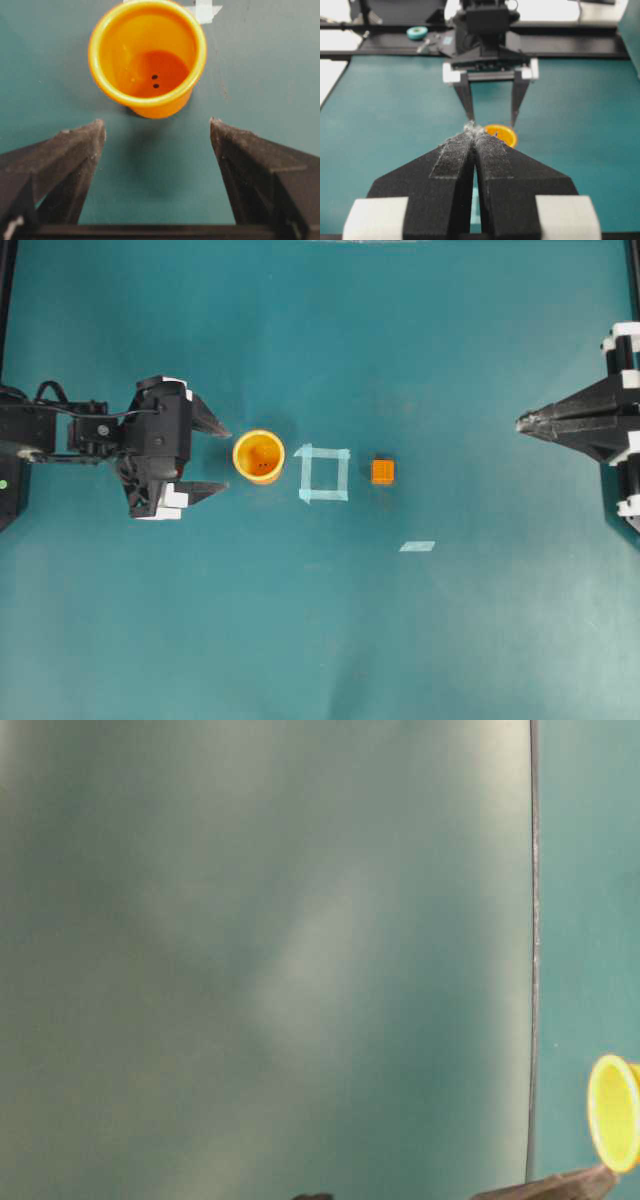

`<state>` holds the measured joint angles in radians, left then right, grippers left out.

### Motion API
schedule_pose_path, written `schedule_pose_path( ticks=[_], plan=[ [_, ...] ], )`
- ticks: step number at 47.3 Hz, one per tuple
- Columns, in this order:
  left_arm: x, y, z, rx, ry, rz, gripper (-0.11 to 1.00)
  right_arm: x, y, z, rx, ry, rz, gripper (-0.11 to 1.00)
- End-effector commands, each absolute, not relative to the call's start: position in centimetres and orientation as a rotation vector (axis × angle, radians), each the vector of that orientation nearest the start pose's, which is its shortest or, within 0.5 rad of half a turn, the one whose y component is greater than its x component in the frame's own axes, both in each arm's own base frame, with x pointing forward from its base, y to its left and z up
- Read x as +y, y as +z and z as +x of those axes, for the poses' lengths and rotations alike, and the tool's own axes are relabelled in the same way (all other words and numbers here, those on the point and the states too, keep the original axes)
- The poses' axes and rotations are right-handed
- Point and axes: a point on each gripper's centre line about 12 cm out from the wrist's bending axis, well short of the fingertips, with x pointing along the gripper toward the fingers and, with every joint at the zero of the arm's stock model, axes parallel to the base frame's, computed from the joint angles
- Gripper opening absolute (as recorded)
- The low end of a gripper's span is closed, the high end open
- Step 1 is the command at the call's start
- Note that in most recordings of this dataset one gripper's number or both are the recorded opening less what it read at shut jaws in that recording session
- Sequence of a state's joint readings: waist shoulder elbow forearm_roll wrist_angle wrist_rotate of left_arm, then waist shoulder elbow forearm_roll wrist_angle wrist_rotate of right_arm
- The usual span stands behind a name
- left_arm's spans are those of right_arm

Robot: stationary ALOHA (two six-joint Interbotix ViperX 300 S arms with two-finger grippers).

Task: Move the cup to the left with left arm.
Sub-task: 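Advance the left gripper around the orange cup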

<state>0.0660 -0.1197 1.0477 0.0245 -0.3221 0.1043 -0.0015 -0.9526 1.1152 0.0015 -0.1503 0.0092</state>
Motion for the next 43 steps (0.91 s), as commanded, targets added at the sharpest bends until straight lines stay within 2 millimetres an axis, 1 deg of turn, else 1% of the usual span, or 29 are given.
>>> schedule_pose_path(
  ticks=[1, 6, 14, 30, 43],
  plan=[
    [2.1, 13.1, 30.8, 0.575, 0.025, 0.098, 0.83, 0.0, 31.3, 20.6, -0.023, -0.002, 0.014, -0.01],
    [2.3, 12.8, 31.3, 0.573, 0.029, 0.097, 0.83, 0.0, 31.3, 20.6, -0.015, -0.002, 0.015, -0.01],
    [3.1, 12.5, 32.3, 0.555, 0.056, 0.085, 0.84, 0.0, 31.2, 20.6, -0.012, -0.002, 0.014, -0.01],
    [3.3, 12.1, 34.4, 0.541, 0.059, 0.078, 0.84, 0.0, 31.2, 20.6, -0.002, -0.002, 0.015, -0.01],
    [3.0, 12.1, 36.0, 0.514, 0.047, 0.081, 0.84, 0.0, 31.1, 20.6, 0.0, -0.002, 0.014, -0.01]
  ],
)
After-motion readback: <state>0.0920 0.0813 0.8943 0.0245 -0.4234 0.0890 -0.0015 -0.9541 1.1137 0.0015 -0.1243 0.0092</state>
